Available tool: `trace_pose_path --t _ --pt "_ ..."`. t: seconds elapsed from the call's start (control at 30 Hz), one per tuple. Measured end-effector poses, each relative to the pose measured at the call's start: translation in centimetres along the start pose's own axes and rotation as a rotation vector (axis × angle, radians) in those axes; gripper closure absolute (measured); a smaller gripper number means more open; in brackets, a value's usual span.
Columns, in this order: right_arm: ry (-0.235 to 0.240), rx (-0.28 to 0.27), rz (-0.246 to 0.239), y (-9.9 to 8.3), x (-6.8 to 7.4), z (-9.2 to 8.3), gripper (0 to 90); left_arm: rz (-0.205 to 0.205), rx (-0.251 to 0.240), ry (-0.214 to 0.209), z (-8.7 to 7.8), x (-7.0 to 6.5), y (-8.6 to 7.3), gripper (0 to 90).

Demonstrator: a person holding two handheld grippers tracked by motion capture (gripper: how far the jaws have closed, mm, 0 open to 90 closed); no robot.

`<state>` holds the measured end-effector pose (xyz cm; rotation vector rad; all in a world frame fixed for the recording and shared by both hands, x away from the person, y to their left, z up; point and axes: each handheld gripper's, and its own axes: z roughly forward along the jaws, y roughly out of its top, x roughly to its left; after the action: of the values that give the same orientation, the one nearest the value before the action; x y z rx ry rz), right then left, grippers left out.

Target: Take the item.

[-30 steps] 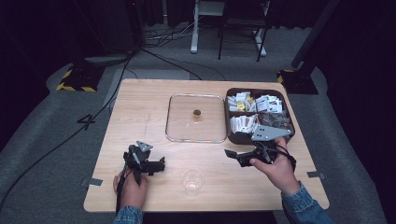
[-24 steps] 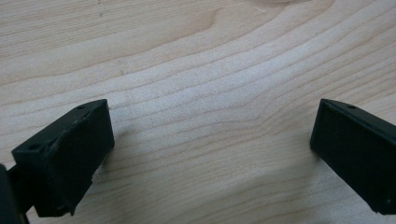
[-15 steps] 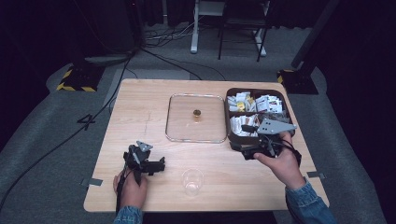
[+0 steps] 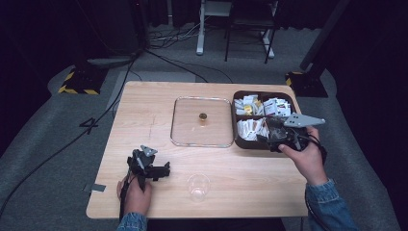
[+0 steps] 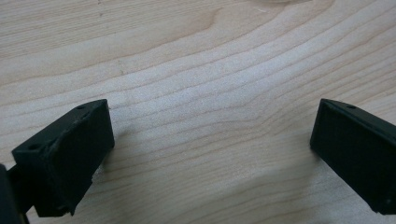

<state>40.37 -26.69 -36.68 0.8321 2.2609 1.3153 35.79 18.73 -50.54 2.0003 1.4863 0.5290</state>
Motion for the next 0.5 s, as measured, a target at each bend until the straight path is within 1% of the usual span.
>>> trace_pose_path --t 0.03,0.07,0.13,0.23,0.27,0.33,0.43,0.5 --pt "-0.005 -0.002 0.003 0.0 -0.3 -0.3 25.0 0.002 0.001 0.000 0.0 0.0 0.0 0.0" --pt "-0.005 -0.002 0.003 0.0 -0.3 -0.3 25.0 0.002 0.001 0.000 0.0 0.0 0.0 0.0" --pt "-0.020 -0.009 0.009 0.0 -1.2 -0.8 25.5 0.000 0.002 0.002 0.0 0.0 0.0 0.0" --pt "-0.030 -0.006 0.014 -0.1 -2.0 -1.3 26.2 -0.001 0.001 0.003 0.0 0.0 0.0 0.0" --pt "-0.036 -0.008 0.023 -0.4 -2.6 -1.5 26.0 -0.001 0.001 0.003 0.0 0.0 0.0 0.0" --pt "-0.036 -0.011 0.027 -0.4 -2.8 -1.5 25.7 -0.001 0.001 0.003 0.0 0.0 0.0 0.0" --pt "-0.048 -0.015 0.044 -0.9 -3.8 -1.8 25.1 -0.001 0.002 0.003 0.0 0.0 0.0 0.0" --pt "-0.055 -0.011 0.044 -1.0 -4.1 -1.9 25.5 -0.001 0.001 0.003 0.0 0.0 0.0 0.0"
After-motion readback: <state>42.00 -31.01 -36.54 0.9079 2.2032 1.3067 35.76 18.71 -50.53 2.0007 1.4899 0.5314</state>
